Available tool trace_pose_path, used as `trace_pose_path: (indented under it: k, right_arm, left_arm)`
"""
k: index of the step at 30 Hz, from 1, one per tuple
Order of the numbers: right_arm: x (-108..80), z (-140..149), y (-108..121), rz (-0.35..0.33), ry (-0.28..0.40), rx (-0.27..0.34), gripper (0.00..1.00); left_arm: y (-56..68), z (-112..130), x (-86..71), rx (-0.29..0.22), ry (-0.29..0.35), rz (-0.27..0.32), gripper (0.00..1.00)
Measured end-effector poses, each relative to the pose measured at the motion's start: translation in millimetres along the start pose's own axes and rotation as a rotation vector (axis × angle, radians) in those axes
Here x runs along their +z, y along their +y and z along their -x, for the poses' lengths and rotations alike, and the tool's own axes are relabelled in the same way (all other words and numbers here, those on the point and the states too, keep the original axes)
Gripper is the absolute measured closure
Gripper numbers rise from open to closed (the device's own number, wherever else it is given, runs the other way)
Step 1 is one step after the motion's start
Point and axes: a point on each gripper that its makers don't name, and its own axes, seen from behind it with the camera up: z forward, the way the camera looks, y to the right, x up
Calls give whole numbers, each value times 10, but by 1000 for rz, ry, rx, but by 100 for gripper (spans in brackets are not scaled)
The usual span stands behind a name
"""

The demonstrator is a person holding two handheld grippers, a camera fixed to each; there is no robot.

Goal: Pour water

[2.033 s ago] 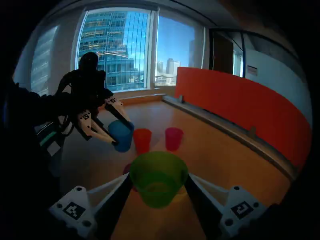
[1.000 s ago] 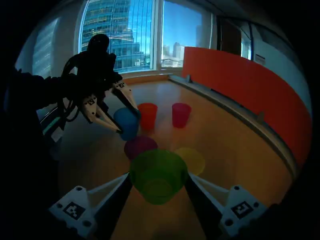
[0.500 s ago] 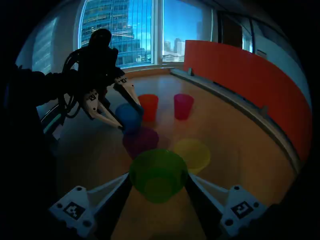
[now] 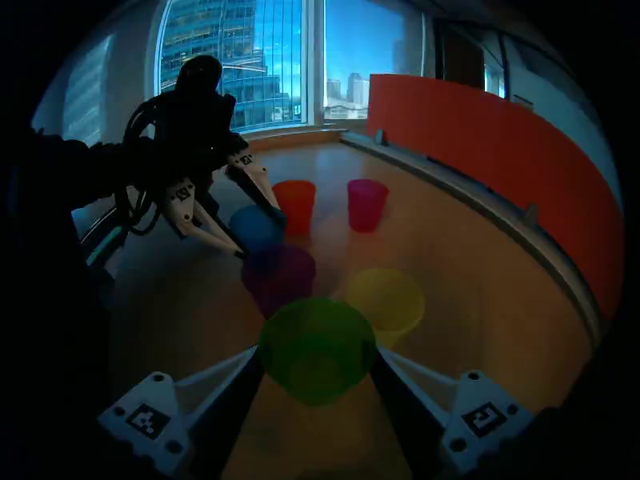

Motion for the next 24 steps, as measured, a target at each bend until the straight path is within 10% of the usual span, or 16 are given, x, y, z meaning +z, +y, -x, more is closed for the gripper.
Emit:
trace_pose_path:
  k: [24]
  right_arm:
    - [106,158,31,12,-20,4,9]
  left_arm:
    - [-16,148,-30,8,-45,-4,11]
